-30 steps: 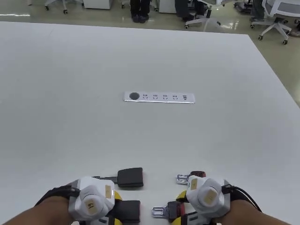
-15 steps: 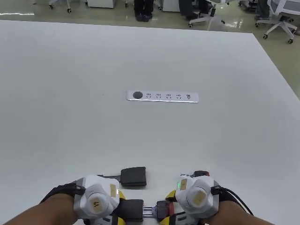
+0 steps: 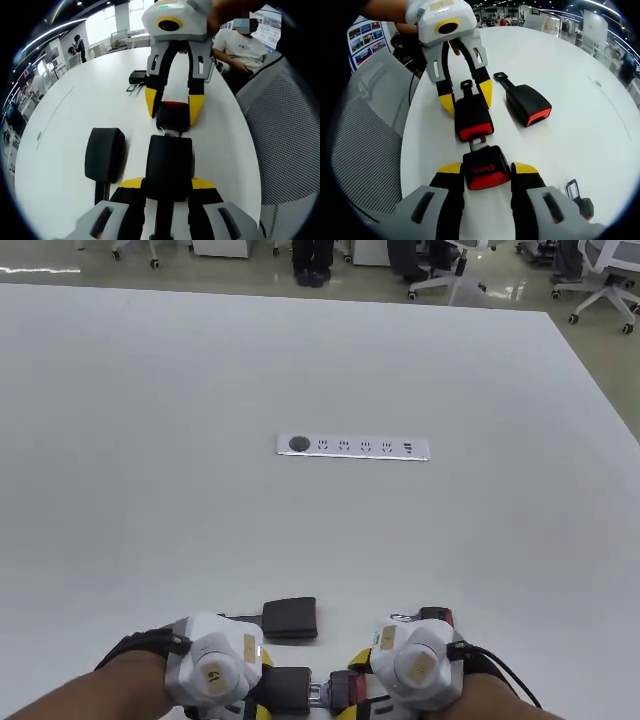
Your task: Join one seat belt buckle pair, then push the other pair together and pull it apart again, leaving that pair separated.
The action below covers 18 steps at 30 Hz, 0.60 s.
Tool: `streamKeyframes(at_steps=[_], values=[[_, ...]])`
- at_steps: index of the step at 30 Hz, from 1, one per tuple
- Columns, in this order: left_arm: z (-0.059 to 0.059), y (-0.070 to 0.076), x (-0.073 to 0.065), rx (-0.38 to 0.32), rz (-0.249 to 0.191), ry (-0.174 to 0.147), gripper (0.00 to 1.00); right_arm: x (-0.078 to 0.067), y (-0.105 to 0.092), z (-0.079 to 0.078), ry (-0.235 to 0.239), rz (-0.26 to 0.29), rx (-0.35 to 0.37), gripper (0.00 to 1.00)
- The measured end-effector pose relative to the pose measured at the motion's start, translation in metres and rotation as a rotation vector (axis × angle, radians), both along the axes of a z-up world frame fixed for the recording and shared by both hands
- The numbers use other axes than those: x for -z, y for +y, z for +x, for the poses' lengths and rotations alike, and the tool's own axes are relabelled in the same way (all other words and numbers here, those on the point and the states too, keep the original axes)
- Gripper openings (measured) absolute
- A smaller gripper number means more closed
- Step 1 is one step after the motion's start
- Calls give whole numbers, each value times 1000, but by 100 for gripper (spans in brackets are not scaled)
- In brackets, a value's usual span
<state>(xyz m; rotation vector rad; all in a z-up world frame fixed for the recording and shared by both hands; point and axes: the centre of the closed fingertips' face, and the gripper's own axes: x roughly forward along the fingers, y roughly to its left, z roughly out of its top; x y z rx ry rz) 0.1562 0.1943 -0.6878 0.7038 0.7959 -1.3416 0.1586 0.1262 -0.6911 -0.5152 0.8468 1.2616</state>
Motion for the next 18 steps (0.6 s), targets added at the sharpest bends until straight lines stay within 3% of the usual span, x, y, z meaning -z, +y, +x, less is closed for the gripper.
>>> streamKeyframes(at_steps=[7, 10, 13, 15, 18], values=[[0, 1, 1, 5, 9, 4, 33, 3, 2, 3, 1, 0, 4, 33], [1, 1, 2, 13, 17, 3, 33, 5, 12, 4, 1, 11, 9, 33], [3, 2, 4, 15, 15, 1, 33, 8, 10, 0, 3, -16, -24, 33], [3, 1, 5, 19, 16, -1, 33, -4, 9, 2, -5, -4, -5, 33], [2, 0, 5, 24, 20, -2, 33, -6, 7, 5, -6, -2, 23, 33]])
